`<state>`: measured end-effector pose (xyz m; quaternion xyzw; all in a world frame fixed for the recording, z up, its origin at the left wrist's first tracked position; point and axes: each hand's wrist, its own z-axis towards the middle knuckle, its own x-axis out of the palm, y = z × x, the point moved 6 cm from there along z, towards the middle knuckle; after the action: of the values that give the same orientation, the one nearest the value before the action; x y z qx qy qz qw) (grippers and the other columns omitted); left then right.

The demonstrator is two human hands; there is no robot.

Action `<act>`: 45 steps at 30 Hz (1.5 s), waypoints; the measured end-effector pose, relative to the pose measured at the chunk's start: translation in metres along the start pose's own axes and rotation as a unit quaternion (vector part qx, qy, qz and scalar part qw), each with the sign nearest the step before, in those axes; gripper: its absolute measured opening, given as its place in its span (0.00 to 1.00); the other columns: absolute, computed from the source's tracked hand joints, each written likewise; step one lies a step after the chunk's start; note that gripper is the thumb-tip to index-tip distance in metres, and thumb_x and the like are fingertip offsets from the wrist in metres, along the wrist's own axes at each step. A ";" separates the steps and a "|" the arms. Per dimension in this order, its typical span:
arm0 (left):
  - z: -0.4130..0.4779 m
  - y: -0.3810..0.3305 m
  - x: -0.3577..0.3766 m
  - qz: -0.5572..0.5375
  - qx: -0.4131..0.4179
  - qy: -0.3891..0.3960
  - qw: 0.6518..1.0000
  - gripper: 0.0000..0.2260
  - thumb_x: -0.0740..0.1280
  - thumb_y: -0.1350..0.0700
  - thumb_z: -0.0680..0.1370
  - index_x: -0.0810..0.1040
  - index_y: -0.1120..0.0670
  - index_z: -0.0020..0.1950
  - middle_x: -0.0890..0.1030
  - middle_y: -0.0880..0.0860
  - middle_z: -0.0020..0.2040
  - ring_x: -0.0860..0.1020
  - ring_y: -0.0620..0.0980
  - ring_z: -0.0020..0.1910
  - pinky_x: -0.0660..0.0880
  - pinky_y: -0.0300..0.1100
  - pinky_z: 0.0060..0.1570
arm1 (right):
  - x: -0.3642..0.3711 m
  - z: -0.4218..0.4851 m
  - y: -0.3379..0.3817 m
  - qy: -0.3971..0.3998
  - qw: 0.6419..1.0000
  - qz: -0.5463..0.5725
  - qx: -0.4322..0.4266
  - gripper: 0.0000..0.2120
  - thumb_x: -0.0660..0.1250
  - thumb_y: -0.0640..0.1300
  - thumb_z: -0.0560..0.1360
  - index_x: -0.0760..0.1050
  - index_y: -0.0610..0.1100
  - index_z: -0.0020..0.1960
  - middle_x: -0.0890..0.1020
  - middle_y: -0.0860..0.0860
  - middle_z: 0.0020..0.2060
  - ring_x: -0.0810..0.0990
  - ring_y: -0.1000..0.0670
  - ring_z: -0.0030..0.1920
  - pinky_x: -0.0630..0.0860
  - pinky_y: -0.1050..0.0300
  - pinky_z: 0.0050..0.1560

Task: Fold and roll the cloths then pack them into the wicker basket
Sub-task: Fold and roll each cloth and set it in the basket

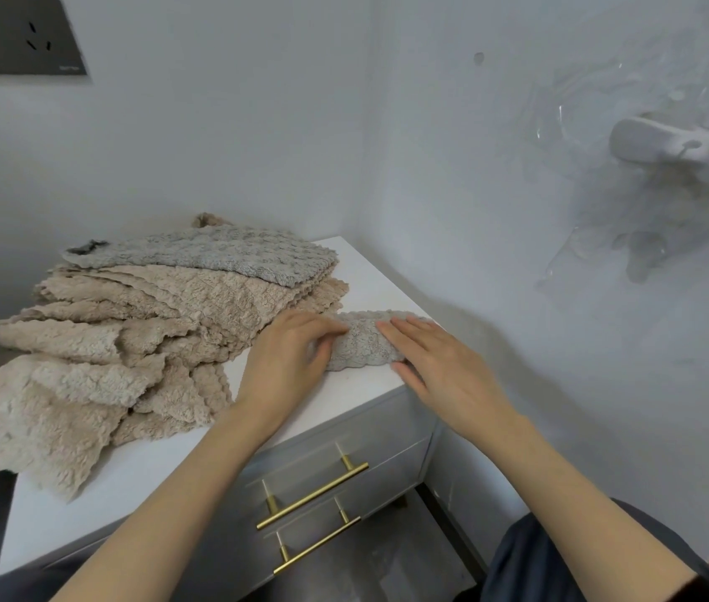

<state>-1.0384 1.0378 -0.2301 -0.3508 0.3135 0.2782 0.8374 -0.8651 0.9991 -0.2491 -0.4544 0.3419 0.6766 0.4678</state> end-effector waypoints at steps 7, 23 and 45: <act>-0.006 0.006 0.007 0.045 0.021 0.124 0.991 0.23 0.68 0.51 0.74 0.72 0.50 0.69 0.77 0.49 0.62 0.73 0.50 0.63 0.68 0.47 0.64 | -0.005 0.007 0.001 -0.007 1.000 0.013 0.012 0.23 0.58 0.38 0.79 0.66 0.49 0.73 0.74 0.51 0.65 0.70 0.48 0.66 0.61 0.56 0.67; 0.006 0.014 0.018 -0.024 -0.159 0.139 0.977 0.19 0.54 0.42 0.81 0.61 0.51 0.35 0.68 0.49 0.32 0.70 0.53 0.36 0.63 0.47 0.38 | 0.004 0.031 -0.021 0.104 0.975 0.151 0.123 0.17 0.48 0.49 0.82 0.70 0.50 0.41 0.74 0.51 0.41 0.73 0.47 0.48 0.70 0.51 0.46; 0.009 0.012 0.017 0.013 -0.110 0.306 0.946 0.18 0.62 0.48 0.80 0.61 0.53 0.34 0.65 0.50 0.33 0.62 0.46 0.31 0.58 0.44 0.33 | 0.005 0.040 -0.011 0.117 0.978 0.104 0.135 0.14 0.64 0.54 0.68 0.66 0.45 0.34 0.72 0.50 0.35 0.71 0.45 0.43 0.62 0.54 0.37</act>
<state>-1.0327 1.0555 -0.2421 -0.5053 0.5262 0.2010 0.6538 -0.8669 1.0401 -0.2399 -0.4250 0.5278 0.6111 0.4091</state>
